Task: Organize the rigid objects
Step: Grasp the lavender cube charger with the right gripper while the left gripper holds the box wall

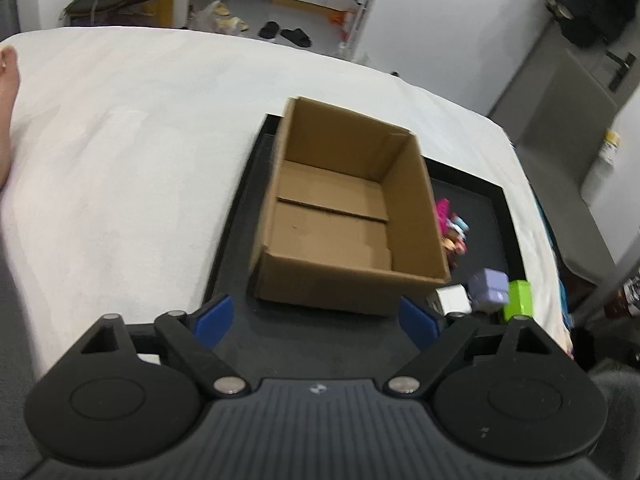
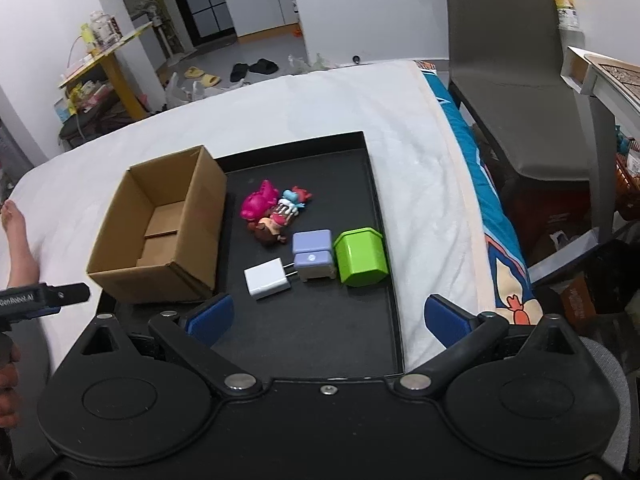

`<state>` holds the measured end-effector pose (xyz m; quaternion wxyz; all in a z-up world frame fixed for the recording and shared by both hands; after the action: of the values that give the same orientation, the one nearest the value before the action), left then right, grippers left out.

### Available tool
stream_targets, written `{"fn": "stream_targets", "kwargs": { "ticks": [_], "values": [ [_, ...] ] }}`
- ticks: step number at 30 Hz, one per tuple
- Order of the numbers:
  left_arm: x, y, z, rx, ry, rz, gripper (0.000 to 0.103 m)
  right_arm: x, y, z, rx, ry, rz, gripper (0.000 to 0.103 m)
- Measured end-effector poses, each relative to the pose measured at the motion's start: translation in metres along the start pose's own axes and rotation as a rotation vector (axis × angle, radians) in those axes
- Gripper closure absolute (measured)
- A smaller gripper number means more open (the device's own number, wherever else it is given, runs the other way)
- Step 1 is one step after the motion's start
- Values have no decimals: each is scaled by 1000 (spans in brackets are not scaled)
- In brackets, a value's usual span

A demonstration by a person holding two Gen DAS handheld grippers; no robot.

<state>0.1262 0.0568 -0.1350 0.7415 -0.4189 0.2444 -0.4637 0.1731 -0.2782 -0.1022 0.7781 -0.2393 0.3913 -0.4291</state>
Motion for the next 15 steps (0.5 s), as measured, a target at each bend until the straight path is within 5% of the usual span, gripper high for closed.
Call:
{"fn": "stream_targets", "kwargs": {
  "ticks": [15],
  "values": [
    [-29,41,25,-41,-133,18,37,8,22,7,-13,52,-19,5]
  ]
}}
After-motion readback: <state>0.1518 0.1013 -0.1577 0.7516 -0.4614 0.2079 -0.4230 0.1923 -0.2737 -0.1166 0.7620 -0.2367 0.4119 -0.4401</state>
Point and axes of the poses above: each gripper's, at about its wrist camera, not at the fingertips, and y roughly the way its jaws point, x to its right, z to its top, the point moved 7 cm from there along y, roughly the way its jaws point, and after that the axes turned 14 degrees about z, right-handed, at the moved point
